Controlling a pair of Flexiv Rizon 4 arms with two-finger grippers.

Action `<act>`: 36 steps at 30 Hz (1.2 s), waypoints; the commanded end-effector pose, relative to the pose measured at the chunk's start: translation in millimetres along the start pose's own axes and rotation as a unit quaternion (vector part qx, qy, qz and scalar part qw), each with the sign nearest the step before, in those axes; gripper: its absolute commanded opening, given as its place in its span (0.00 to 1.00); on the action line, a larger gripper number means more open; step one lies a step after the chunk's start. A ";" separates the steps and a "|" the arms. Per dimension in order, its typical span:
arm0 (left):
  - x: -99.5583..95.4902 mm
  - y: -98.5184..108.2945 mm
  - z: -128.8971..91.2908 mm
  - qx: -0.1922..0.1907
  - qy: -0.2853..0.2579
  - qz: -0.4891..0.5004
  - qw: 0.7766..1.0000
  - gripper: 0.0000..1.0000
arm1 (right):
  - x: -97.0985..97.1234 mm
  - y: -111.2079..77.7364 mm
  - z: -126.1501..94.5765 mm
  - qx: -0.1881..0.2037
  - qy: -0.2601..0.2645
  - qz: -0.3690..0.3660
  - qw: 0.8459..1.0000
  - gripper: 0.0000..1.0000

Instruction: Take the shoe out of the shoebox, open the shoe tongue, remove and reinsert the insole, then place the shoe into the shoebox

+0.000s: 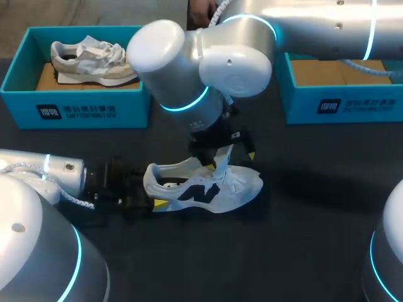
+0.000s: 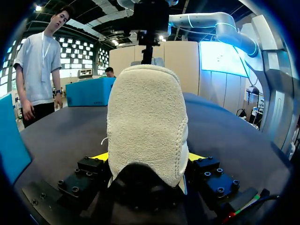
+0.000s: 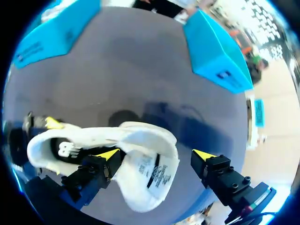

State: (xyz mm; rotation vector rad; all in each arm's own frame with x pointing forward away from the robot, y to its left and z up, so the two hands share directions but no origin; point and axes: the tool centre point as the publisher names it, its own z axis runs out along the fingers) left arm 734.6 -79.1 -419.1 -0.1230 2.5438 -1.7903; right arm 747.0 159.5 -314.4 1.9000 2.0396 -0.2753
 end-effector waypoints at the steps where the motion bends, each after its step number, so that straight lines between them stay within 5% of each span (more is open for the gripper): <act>1: -1.7 2.8 -0.9 -0.001 0.000 0.000 1.000 0.00 | -0.7 3.2 -19.1 -0.049 0.015 -0.068 0.996 1.00; 8: -1.7 2.8 -0.9 -0.001 0.000 0.000 1.000 0.00 | 8.3 15.9 -44.4 -0.104 0.042 -0.206 0.972 1.00; 11: -1.7 2.8 -0.9 -0.001 0.000 0.000 1.000 0.00 | 15.1 18.2 -57.1 -0.138 0.065 -0.284 0.946 1.00; 25: -1.7 2.8 -0.9 -0.001 0.000 0.000 1.000 0.00 | 52.6 10.9 -90.3 -0.219 0.216 -0.565 0.765 1.00; 28: -1.7 2.8 -0.9 -0.001 0.000 0.000 1.000 0.00 | 57.8 9.2 -90.0 -0.213 0.220 -0.597 0.741 1.00; 29: -1.7 2.8 -0.9 -0.001 0.000 0.000 1.000 0.00 | 59.7 9.6 -88.2 -0.208 0.215 -0.606 0.737 0.37; 30: -1.7 2.8 -0.9 -0.001 0.000 0.000 1.000 0.00 | 60.7 10.0 -87.3 -0.207 0.212 -0.608 0.736 0.00; 32: -1.7 2.8 -0.9 -0.001 0.000 0.000 1.000 0.00 | 60.5 10.5 -84.9 -0.205 0.204 -0.591 0.753 0.00; 36: -1.7 2.8 -0.9 -0.001 0.000 0.000 1.000 0.00 | 60.5 10.5 -84.9 -0.205 0.204 -0.591 0.753 0.00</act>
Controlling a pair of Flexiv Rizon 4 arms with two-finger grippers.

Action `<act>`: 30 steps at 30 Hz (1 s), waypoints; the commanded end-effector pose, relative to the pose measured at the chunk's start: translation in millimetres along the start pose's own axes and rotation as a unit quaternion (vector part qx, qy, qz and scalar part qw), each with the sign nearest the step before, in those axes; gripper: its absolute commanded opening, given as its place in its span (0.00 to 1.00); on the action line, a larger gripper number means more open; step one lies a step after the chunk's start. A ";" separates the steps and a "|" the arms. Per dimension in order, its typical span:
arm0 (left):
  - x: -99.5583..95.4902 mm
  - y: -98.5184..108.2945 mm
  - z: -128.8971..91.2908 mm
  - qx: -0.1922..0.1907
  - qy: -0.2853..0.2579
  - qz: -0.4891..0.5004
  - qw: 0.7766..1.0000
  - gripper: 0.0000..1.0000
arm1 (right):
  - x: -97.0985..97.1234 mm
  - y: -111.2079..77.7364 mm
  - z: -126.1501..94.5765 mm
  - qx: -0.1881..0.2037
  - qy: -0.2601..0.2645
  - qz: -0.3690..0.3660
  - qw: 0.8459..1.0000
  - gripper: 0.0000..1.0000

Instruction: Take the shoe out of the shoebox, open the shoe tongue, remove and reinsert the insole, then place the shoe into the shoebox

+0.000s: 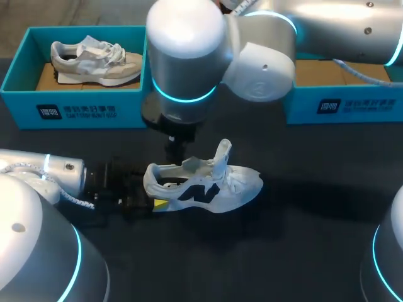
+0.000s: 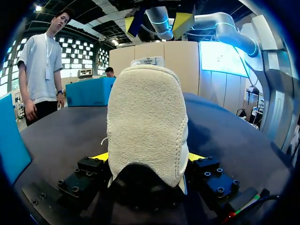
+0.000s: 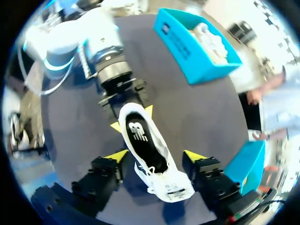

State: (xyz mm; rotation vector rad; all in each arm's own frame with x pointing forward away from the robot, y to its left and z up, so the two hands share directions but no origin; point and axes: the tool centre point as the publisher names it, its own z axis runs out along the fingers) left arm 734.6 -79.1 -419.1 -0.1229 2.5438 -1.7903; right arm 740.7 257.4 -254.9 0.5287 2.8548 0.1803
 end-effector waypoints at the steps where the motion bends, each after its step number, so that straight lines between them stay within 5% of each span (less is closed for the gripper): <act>1: -1.7 2.8 -0.9 -0.001 0.000 0.000 1.000 0.00 | -6.8 -8.2 2.9 -0.050 0.071 -0.107 0.990 0.00; 12: -1.7 2.8 -0.9 -0.001 0.000 0.000 1.000 0.00 | -6.8 -8.2 2.9 -0.050 0.071 -0.107 0.990 0.00; 30: -1.7 2.8 -0.9 -0.001 0.000 0.000 1.000 0.00 | 4.0 4.0 67.9 -0.005 0.094 -0.155 0.983 0.00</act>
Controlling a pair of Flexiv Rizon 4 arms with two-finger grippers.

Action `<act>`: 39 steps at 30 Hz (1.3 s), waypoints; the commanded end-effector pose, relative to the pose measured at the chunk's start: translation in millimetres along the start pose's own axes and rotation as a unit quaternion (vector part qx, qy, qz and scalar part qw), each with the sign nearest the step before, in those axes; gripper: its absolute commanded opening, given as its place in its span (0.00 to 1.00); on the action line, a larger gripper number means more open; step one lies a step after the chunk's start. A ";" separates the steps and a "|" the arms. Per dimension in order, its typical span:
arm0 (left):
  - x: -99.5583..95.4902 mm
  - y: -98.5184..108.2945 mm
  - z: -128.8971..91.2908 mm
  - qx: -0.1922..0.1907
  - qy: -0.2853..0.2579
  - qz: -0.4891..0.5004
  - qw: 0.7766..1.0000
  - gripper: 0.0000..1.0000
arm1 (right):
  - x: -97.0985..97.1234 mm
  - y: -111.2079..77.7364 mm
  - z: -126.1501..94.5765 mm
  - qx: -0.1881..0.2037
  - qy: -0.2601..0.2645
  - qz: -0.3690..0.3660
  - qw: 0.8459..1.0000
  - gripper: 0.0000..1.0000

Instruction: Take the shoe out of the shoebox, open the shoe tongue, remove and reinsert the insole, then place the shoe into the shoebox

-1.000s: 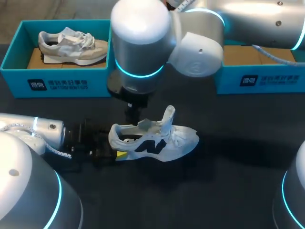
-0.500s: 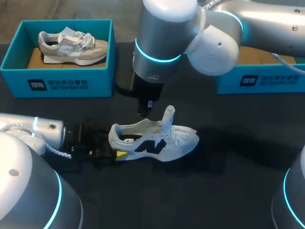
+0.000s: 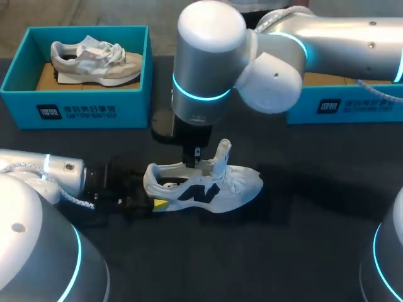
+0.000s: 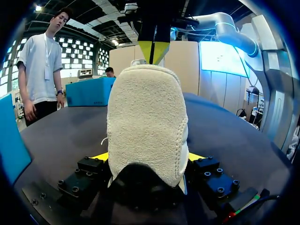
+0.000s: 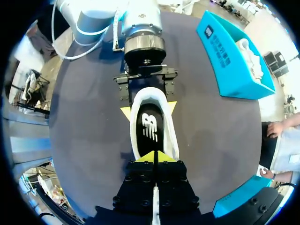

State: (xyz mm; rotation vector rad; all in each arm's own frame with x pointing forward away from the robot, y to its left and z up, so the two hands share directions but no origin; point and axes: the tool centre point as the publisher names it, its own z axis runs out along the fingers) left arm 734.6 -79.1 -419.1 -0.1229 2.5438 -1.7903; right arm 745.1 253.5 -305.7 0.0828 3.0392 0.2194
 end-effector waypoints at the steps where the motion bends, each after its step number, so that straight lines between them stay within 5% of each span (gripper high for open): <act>1: -1.7 2.8 -0.9 -0.001 0.000 0.000 1.000 0.00 | -8.8 13.5 20.0 0.009 0.017 -0.009 1.000 0.00; 16: -1.7 2.8 -0.9 -0.001 0.000 0.000 1.000 0.00 | -2.9 -0.6 48.1 0.058 0.055 -0.025 0.996 0.00; 39: -1.7 2.8 -0.9 -0.001 0.000 0.000 1.000 0.00 | -0.5 -25.1 71.1 0.068 0.085 -0.015 0.994 0.00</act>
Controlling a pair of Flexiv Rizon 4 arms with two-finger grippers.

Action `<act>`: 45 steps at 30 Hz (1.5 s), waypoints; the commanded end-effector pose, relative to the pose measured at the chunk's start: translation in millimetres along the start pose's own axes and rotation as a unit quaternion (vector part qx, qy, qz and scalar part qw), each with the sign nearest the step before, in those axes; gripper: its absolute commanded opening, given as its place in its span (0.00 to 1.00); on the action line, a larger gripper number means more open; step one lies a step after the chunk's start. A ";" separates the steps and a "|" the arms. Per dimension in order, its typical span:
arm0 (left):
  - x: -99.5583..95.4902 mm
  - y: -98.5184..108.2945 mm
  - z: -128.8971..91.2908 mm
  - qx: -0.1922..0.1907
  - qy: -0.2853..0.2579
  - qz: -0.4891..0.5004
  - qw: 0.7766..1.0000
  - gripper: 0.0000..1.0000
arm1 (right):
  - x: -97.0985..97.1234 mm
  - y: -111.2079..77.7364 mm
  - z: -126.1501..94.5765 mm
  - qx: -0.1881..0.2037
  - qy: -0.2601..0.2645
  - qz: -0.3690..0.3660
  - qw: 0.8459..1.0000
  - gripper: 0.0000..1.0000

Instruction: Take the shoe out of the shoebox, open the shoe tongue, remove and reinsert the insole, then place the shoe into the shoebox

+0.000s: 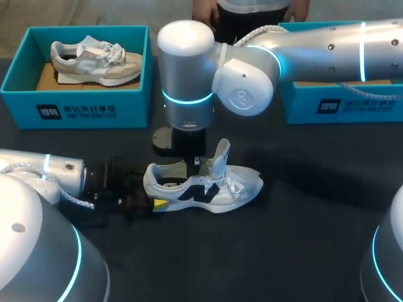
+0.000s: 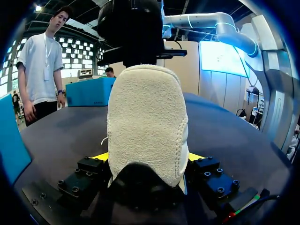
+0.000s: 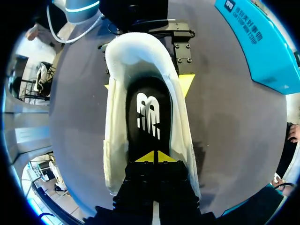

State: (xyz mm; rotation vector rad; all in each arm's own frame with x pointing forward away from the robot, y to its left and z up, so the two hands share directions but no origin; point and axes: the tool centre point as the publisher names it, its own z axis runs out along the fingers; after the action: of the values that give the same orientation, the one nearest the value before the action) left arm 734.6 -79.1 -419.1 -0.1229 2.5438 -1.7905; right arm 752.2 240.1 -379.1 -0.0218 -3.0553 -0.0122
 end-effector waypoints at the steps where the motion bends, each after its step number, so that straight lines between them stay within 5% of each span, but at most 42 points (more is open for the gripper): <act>1: -1.7 2.8 -0.9 -0.001 0.000 0.000 1.000 0.00 | 0.9 -1.5 0.4 0.000 -0.007 0.004 1.000 0.05; 5: -1.7 2.8 -0.9 -0.001 0.000 0.000 1.000 0.00 | -0.4 0.9 -0.5 -0.002 -0.011 0.004 1.000 0.29; 7: -1.7 2.8 -0.9 -0.001 0.000 0.000 1.000 0.00 | -2.0 3.0 0.4 -0.003 -0.011 0.002 1.000 0.33; 31: -1.7 2.8 -0.9 -0.001 0.000 0.000 1.000 0.00 | -15.2 13.6 32.8 -0.007 0.017 -0.013 1.000 0.44; 45: -1.7 2.8 -0.9 -0.001 0.000 0.000 1.000 0.00 | 10.1 7.7 52.8 -0.010 0.084 -0.017 0.996 0.31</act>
State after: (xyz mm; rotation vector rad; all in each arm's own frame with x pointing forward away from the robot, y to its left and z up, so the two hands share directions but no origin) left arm 735.2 -79.0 -419.6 -0.1233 2.5449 -1.7901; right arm 742.9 245.9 -406.2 0.0311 -2.8930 -0.0440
